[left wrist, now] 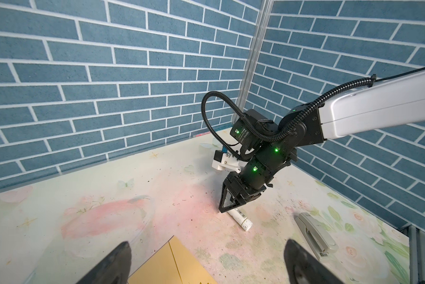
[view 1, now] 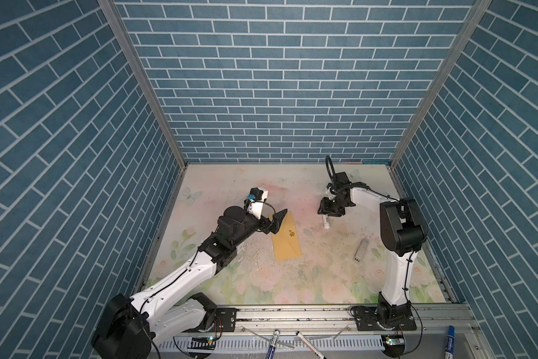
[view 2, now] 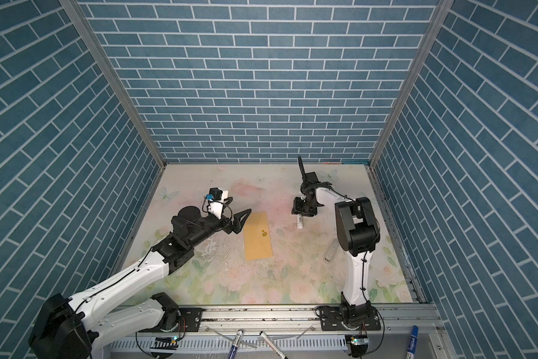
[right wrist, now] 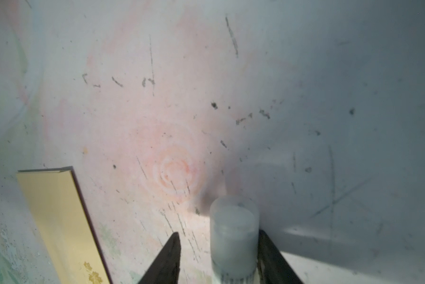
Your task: Place the letter into the envelope and seal it
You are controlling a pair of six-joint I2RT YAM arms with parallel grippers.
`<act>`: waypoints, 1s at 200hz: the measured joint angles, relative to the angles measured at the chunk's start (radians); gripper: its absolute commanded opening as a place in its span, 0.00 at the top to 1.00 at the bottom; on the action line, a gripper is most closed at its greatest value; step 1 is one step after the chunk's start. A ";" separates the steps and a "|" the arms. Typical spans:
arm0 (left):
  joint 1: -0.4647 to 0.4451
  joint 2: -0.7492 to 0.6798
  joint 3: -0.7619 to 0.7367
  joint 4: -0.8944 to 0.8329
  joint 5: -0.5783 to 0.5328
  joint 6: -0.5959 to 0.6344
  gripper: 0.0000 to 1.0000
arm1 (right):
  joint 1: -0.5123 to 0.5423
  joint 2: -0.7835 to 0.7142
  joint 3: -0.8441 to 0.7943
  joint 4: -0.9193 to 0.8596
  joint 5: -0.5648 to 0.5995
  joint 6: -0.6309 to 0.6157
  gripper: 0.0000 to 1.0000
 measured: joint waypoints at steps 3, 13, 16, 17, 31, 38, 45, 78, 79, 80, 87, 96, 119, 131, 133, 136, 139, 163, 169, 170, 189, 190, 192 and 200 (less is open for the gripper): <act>0.000 -0.001 0.000 -0.002 -0.004 0.000 0.03 | 0.000 0.000 0.000 0.000 0.000 0.000 0.44; 0.001 -0.005 0.000 -0.013 -0.022 0.000 0.03 | 0.000 -0.004 0.000 0.000 0.002 0.002 0.42; 0.002 -0.006 0.000 -0.016 -0.029 0.000 0.03 | -0.001 -0.005 0.000 -0.001 0.004 0.005 0.42; 0.002 -0.006 0.000 -0.018 -0.031 0.000 0.03 | -0.001 -0.005 0.000 -0.002 0.005 0.003 0.41; 0.005 -0.014 0.000 -0.046 -0.071 0.000 0.02 | -0.005 -0.012 0.000 -0.010 0.014 0.008 0.39; 0.007 -0.018 0.000 -0.060 -0.093 0.000 0.02 | -0.008 -0.021 0.000 -0.014 0.019 0.009 0.38; 0.010 -0.024 0.000 -0.072 -0.116 0.001 0.01 | -0.011 -0.035 0.000 -0.018 0.026 0.009 0.37; 0.051 -0.070 0.001 -0.143 -0.230 0.003 0.00 | -0.022 -0.179 0.000 -0.026 0.068 0.005 0.34; 0.054 -0.071 0.001 -0.144 -0.232 0.003 0.00 | -0.022 -0.184 0.000 -0.026 0.070 0.004 0.34; 0.056 -0.073 0.001 -0.146 -0.235 0.003 0.00 | -0.023 -0.189 0.000 -0.025 0.072 0.004 0.34; 0.075 -0.086 0.001 -0.162 -0.258 0.003 0.00 | -0.024 -0.237 -0.001 -0.021 0.084 -0.003 0.34; 0.100 -0.102 0.001 -0.179 -0.286 0.003 0.00 | -0.025 -0.294 -0.003 -0.009 0.098 -0.010 0.29; 0.164 -0.142 -0.002 -0.204 -0.365 0.013 0.00 | -0.030 -0.474 -0.055 0.074 0.151 -0.039 0.16; 0.193 -0.164 -0.019 -0.196 -0.414 0.025 0.01 | -0.034 -0.567 -0.116 0.133 0.184 -0.052 0.10; 0.199 -0.168 -0.023 -0.194 -0.423 0.027 0.00 | -0.036 -0.586 -0.130 0.147 0.190 -0.055 0.09; 0.206 -0.173 -0.030 -0.191 -0.436 0.029 0.00 | -0.037 -0.608 -0.151 0.167 0.199 -0.060 0.08; 0.212 -0.177 -0.037 -0.189 -0.450 0.032 0.00 | -0.039 -0.630 -0.169 0.180 0.207 -0.066 0.08; 0.259 -0.190 -0.105 -0.155 -0.544 0.053 0.00 | -0.055 -0.773 -0.335 0.307 0.278 -0.099 0.02; 0.270 -0.188 -0.124 -0.146 -0.566 0.059 0.00 | -0.059 -0.799 -0.373 0.335 0.297 -0.108 0.01; 0.272 -0.188 -0.129 -0.143 -0.571 0.061 0.00 | -0.060 -0.804 -0.383 0.342 0.301 -0.112 0.01; 0.302 -0.169 -0.188 -0.104 -0.628 0.085 0.00 | -0.074 -0.867 -0.507 0.434 0.367 -0.137 0.01; 0.303 -0.167 -0.190 -0.102 -0.629 0.085 0.00 | -0.075 -0.869 -0.512 0.438 0.369 -0.138 0.01; 0.304 -0.165 -0.194 -0.098 -0.633 0.088 0.00 | -0.077 -0.876 -0.529 0.449 0.378 -0.140 0.01; 0.313 -0.146 -0.217 -0.071 -0.656 0.102 0.00 | -0.085 -0.898 -0.585 0.489 0.408 -0.146 0.01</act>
